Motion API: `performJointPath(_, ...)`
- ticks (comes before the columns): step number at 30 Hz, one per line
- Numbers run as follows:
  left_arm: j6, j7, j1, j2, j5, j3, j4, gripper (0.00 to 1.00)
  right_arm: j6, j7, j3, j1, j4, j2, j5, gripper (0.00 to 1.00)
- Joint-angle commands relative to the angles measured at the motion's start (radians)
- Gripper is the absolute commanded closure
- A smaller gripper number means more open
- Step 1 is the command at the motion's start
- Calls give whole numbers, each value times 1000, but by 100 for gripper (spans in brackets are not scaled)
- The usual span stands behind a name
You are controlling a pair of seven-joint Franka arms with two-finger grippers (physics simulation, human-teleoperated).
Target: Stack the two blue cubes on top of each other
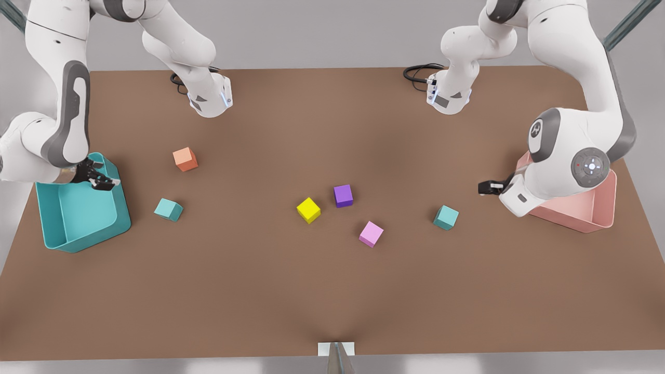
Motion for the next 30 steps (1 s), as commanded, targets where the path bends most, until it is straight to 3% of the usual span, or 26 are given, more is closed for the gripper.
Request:
performJointPath(1,113,30,-52,39,60,-28,-1,0,26,151,31,38,2,14,29,0)
performJointPath(2,138,30,-127,76,66,-28,5,0,20,153,104,36,2,2,16,0)
performJointPath(4,175,39,-159,116,66,-60,-2,0,29,153,135,36,2,12,12,0)
performJointPath(6,319,62,-144,121,66,-103,-121,0,52,180,137,35,-27,15,12,0)
performJointPath(11,356,83,-66,158,124,-103,-131,0,193,179,143,36,-79,69,10,0)
performJointPath(12,412,83,-64,115,123,-103,-202,0,201,176,161,36,-79,81,4,0)
performJointPath(14,636,82,-30,-48,123,-103,-507,0,229,176,167,36,-79,100,3,0)
performJointPath(16,639,82,-13,-79,123,-103,-559,0,238,174,177,38,-75,117,-43,0)
performJointPath(23,742,80,-6,41,132,-103,-536,0,273,111,212,38,-75,141,-140,0)
performJointPath(30,750,79,-1,67,132,-101,-535,0,324,4,212,26,-79,172,-140,0)
